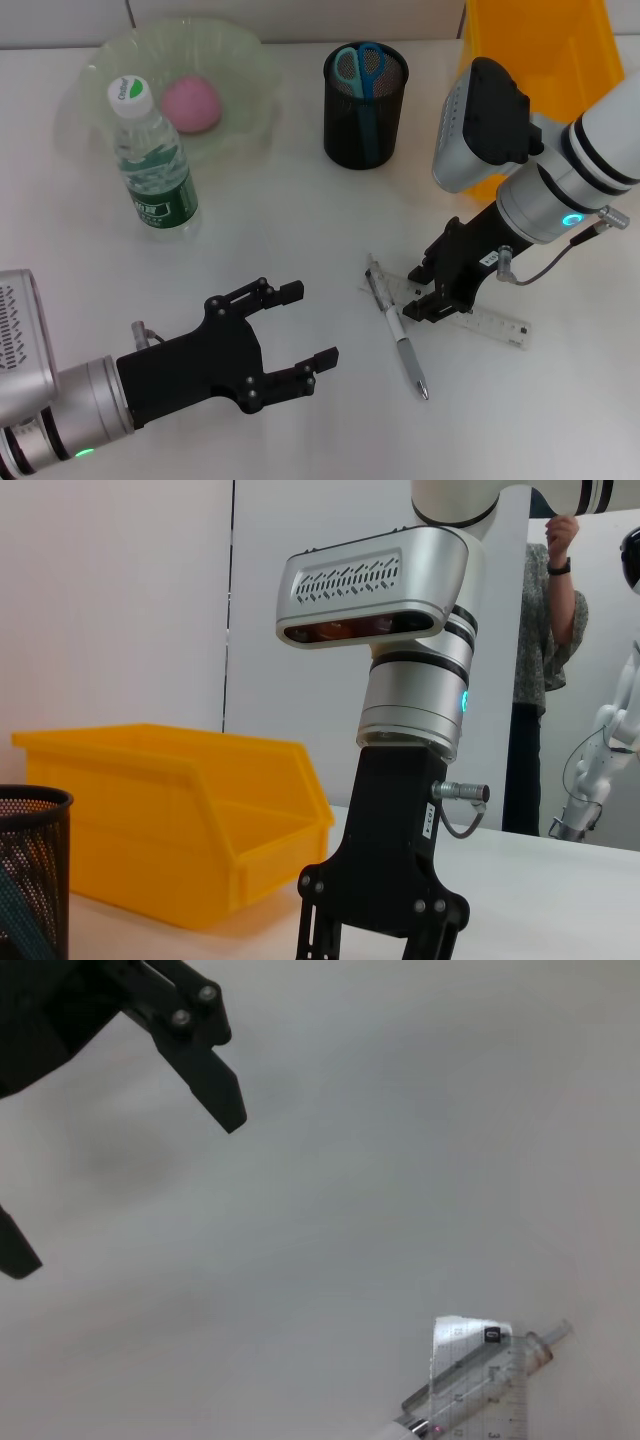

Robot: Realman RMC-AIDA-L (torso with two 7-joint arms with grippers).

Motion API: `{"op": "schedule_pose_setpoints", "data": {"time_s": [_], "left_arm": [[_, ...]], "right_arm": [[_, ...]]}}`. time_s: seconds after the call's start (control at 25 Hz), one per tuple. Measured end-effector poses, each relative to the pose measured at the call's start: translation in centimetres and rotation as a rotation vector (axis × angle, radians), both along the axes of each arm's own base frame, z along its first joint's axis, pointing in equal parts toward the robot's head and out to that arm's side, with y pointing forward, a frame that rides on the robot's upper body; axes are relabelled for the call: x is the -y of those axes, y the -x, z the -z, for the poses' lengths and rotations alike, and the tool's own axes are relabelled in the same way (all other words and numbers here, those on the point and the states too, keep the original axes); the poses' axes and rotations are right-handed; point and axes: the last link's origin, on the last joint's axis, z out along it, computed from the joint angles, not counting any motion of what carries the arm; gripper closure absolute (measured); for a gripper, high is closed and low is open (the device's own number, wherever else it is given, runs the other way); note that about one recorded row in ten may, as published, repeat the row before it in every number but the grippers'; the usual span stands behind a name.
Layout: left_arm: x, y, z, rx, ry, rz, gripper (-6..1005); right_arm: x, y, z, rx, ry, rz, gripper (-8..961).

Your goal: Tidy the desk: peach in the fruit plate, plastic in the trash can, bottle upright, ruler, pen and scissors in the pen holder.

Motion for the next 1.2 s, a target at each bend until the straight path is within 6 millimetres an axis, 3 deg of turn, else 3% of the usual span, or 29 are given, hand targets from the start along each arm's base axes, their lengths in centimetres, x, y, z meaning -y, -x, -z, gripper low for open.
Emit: {"op": "schedule_pose_setpoints", "data": {"time_s": [0.68, 0.84, 0.88, 0.92, 1.2], "left_arm": [[-0.1, -0.1, 0.0, 0.0, 0.001, 0.003, 198], [0.0, -0.1, 0.0, -0.002, 0.005, 0.005, 198], [0.0, -0.1, 0.1, -0.002, 0.006, 0.006, 198], [0.0, -0.1, 0.1, 0.0, 0.008, 0.005, 198], [0.1, -0.2, 0.1, 0.011, 0.027, -0.005, 198]], "right_arm": [[-0.3, 0.6, -1.1, -0.024, -0.045, 0.027, 577], [-1.1, 2.1, -3.6, -0.122, -0.115, 0.034, 577], [-1.5, 3.2, -5.2, -0.198, -0.166, 0.032, 578], [-1.5, 3.2, -5.2, -0.198, -0.166, 0.032, 578], [-3.1, 5.7, -11.8, -0.527, -0.448, 0.02, 578]]}}
